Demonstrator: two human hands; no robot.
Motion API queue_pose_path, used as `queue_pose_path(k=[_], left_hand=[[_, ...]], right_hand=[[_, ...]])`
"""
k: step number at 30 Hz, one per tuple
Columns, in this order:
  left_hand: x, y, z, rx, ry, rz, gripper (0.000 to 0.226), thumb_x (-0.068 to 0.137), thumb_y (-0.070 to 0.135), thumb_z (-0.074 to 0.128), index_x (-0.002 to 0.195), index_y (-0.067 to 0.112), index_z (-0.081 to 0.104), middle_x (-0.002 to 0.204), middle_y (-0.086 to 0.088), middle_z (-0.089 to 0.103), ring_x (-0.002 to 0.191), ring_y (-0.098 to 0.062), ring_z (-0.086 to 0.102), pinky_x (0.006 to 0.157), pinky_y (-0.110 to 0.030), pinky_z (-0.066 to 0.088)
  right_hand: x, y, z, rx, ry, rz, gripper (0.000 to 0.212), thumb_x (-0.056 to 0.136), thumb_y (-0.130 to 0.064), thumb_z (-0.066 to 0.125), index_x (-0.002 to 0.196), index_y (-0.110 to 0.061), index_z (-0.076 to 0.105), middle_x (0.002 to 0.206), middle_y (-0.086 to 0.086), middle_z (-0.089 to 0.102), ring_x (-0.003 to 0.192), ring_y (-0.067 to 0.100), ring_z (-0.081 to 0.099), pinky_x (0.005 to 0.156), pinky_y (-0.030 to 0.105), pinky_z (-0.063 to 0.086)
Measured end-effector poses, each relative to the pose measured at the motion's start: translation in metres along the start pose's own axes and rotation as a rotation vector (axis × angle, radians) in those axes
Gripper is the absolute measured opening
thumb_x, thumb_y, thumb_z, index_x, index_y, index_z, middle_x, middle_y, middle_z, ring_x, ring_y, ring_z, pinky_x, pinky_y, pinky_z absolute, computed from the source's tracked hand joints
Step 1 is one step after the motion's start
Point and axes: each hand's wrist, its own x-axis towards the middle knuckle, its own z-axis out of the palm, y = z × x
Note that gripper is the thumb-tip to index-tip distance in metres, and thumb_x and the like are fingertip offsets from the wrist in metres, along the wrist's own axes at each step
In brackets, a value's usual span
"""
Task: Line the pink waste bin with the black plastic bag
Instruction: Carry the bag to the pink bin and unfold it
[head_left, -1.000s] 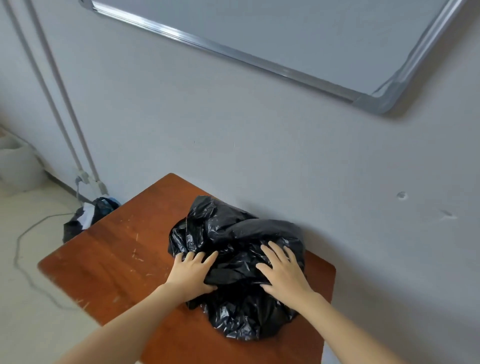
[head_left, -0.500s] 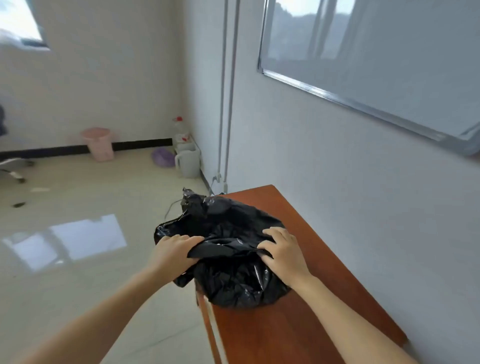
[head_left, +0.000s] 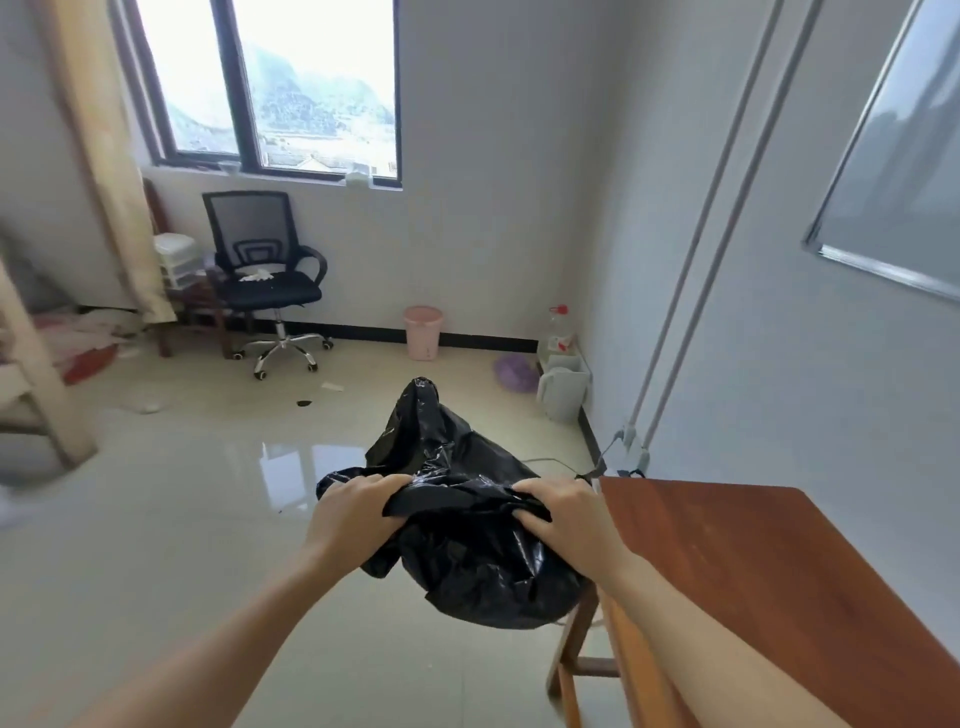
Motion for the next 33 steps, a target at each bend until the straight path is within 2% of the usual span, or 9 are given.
queue_pose_path(k=[4,7,9,12,15,20,26,29,33], left_hand=[[0.010,-0.056,-0.015,-0.027,0.016,-0.063,0.034,0.085,0.029,0.056,0.119,0.028,0.059,0.109,0.002,0.070,0.104,-0.022,0.061,0.080,-0.030,0.038],[0.021,-0.084,-0.013,-0.035,-0.016,-0.110,0.034,0.086,0.029,0.053,0.120,0.028,0.058,0.109,0.002,0.070,0.102,-0.022,0.062,0.080,-0.030,0.040],[0.032,-0.098,-0.008,-0.044,-0.028,-0.123,0.034,0.086,0.029,0.052,0.120,0.029,0.057,0.109,0.003,0.070,0.102,-0.021,0.062,0.077,-0.030,0.039],[0.055,-0.111,-0.001,-0.071,-0.027,-0.133,0.032,0.087,0.030,0.053,0.119,0.028,0.058,0.109,0.002,0.070,0.102,-0.022,0.062,0.079,-0.030,0.042],[0.084,-0.120,0.004,-0.052,-0.059,-0.125,0.033,0.086,0.029,0.054,0.119,0.028,0.059,0.112,0.003,0.069,0.106,-0.021,0.061,0.086,-0.031,0.043],[0.159,-0.141,0.004,-0.054,-0.057,-0.102,0.030,0.085,0.026,0.058,0.115,0.026,0.062,0.112,0.004,0.070,0.107,-0.019,0.062,0.083,-0.031,0.045],[0.250,-0.164,-0.001,-0.091,-0.009,-0.186,0.031,0.083,0.024,0.061,0.114,0.023,0.063,0.113,0.002,0.070,0.107,-0.021,0.062,0.086,-0.034,0.049],[0.282,-0.181,0.005,-0.086,-0.011,-0.230,0.032,0.084,0.025,0.060,0.116,0.024,0.062,0.115,0.002,0.069,0.109,-0.020,0.061,0.088,-0.033,0.049],[0.322,-0.216,0.018,-0.087,-0.039,-0.293,0.033,0.085,0.025,0.059,0.117,0.025,0.061,0.116,0.001,0.069,0.110,-0.021,0.061,0.089,-0.034,0.049]], right_hand=[[0.049,-0.043,0.031,0.060,-0.058,0.010,0.035,0.077,-0.037,0.055,0.100,-0.013,0.068,0.089,0.007,0.074,0.085,0.028,0.065,0.080,0.046,0.053],[0.070,-0.070,0.040,0.141,-0.217,0.077,0.072,0.074,-0.062,0.029,0.122,-0.017,0.057,0.118,0.006,0.064,0.113,0.023,0.052,0.100,0.040,0.039],[0.081,-0.078,0.050,0.080,-0.396,0.056,0.087,0.065,-0.071,0.021,0.137,-0.024,0.039,0.140,0.004,0.046,0.129,0.021,0.036,0.106,0.038,0.026],[0.102,-0.070,0.067,-0.066,-0.548,0.015,0.096,0.064,-0.074,0.041,0.145,-0.030,0.015,0.153,0.008,0.019,0.139,0.024,0.019,0.112,0.043,0.017],[0.129,-0.049,0.090,-0.135,-0.576,0.033,0.095,0.074,-0.051,0.065,0.146,-0.031,0.006,0.155,0.012,0.013,0.140,0.028,0.017,0.112,0.044,0.017],[0.200,0.002,0.129,-0.077,-0.553,0.058,0.089,0.078,-0.032,0.068,0.145,-0.031,0.009,0.139,0.007,0.044,0.123,0.026,0.044,0.103,0.039,0.036],[0.303,0.051,0.166,0.042,-0.511,0.045,0.078,0.080,-0.019,0.064,0.144,-0.029,0.020,0.135,0.005,0.051,0.119,0.027,0.049,0.100,0.039,0.041],[0.345,0.062,0.188,0.019,-0.473,0.005,0.067,0.082,-0.015,0.057,0.141,-0.027,0.029,0.132,0.004,0.055,0.118,0.025,0.050,0.099,0.035,0.039],[0.390,0.068,0.227,-0.099,-0.467,-0.052,0.042,0.086,-0.018,0.052,0.127,-0.027,0.049,0.123,0.000,0.060,0.117,0.020,0.048,0.098,0.033,0.027]])
